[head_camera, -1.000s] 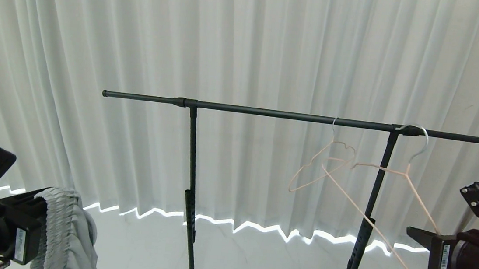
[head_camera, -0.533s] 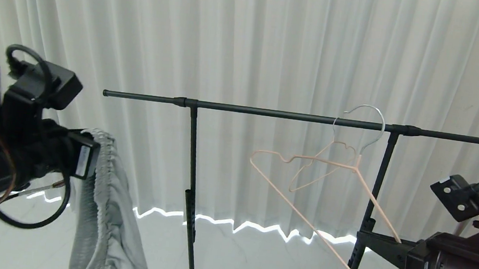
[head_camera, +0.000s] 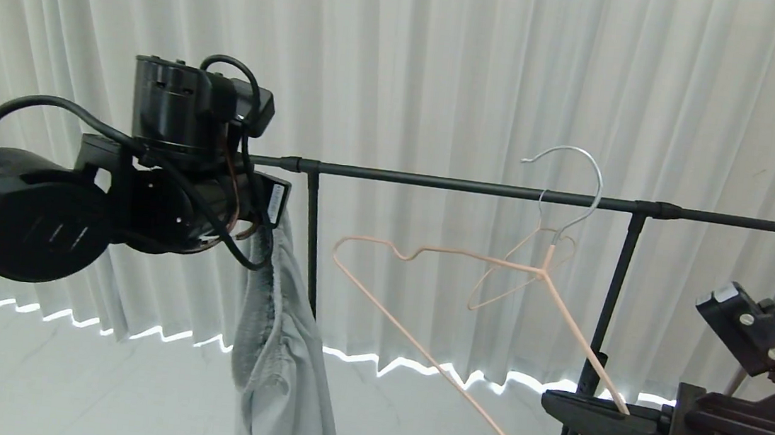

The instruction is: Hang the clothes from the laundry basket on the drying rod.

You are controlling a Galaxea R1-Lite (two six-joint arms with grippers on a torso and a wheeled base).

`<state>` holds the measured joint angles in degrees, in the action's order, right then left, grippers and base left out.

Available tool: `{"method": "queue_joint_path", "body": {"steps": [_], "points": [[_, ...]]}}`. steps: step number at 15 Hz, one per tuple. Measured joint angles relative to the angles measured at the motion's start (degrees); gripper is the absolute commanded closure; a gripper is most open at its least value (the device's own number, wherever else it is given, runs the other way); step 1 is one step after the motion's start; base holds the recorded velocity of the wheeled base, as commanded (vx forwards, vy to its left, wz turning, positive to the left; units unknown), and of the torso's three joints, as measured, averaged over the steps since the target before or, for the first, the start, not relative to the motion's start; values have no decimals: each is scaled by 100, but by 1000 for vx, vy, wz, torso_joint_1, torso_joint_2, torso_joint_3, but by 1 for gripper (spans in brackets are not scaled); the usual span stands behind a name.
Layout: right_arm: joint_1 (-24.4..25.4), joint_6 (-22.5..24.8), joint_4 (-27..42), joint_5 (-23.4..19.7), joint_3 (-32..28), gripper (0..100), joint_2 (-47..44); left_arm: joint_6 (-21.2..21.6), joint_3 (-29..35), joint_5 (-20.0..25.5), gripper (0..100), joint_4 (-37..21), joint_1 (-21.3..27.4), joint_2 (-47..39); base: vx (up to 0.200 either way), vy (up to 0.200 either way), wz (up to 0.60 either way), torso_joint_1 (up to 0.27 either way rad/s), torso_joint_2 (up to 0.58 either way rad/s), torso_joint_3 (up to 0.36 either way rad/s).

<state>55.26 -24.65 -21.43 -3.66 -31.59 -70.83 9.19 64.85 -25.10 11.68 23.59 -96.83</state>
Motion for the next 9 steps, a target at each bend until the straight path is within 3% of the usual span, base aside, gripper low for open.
{"method": "queue_joint_path", "body": {"steps": [5, 9], "points": [[258, -334, -601, 35, -102, 100, -712, 0, 127, -222, 100, 0, 402, -245, 0, 0, 0, 0, 0, 0], [171, -480, -635, 55, -324, 100, -1180, -6, 157, -328, 100, -2, 516, -249, 0, 0, 0, 0, 0, 0]]}}
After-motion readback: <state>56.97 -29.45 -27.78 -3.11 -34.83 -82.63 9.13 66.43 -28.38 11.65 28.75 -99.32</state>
